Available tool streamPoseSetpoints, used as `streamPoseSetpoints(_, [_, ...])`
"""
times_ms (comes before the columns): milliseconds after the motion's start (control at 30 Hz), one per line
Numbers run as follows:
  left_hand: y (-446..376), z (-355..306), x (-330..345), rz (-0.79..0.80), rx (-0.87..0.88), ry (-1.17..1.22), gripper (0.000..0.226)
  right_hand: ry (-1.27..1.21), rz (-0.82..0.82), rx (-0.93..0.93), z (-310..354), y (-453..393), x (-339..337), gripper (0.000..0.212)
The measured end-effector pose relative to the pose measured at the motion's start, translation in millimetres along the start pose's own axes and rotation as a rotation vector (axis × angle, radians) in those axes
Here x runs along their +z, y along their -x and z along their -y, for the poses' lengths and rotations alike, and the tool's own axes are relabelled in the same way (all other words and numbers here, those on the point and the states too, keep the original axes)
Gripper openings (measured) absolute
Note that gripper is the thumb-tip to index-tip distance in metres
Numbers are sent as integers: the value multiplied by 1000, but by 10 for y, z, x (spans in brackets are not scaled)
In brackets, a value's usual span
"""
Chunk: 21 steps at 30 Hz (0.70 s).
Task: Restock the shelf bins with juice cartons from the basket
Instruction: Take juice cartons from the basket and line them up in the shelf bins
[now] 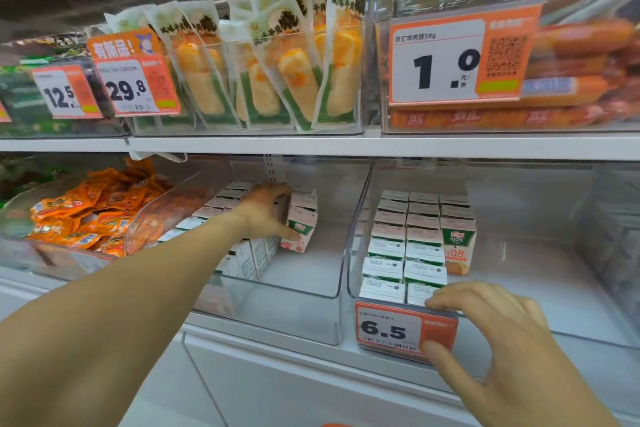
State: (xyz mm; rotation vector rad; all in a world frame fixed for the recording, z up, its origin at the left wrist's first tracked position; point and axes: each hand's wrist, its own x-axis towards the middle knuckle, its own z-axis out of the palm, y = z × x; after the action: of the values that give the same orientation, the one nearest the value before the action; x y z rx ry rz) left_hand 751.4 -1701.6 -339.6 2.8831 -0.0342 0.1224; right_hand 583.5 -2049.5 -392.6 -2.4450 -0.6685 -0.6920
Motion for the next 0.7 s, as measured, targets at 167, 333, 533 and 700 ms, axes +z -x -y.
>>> streamPoseSetpoints(167, [52,43,-16,-3,-67,-139,103,33,-93,-32,-28,-6,91,29])
streamPoseSetpoints(333, [48,-138,15,-3,108,-250,98,52,-128,-5,-21,6,123,29])
streamPoseSetpoints(533, [-13,-277,42,23,154,-318,80,74,-138,-21,-42,15,140,22])
streamPoseSetpoints(700, [-4,-290,77,23,133,-321,87,57,-141,-47,-53,13,123,19])
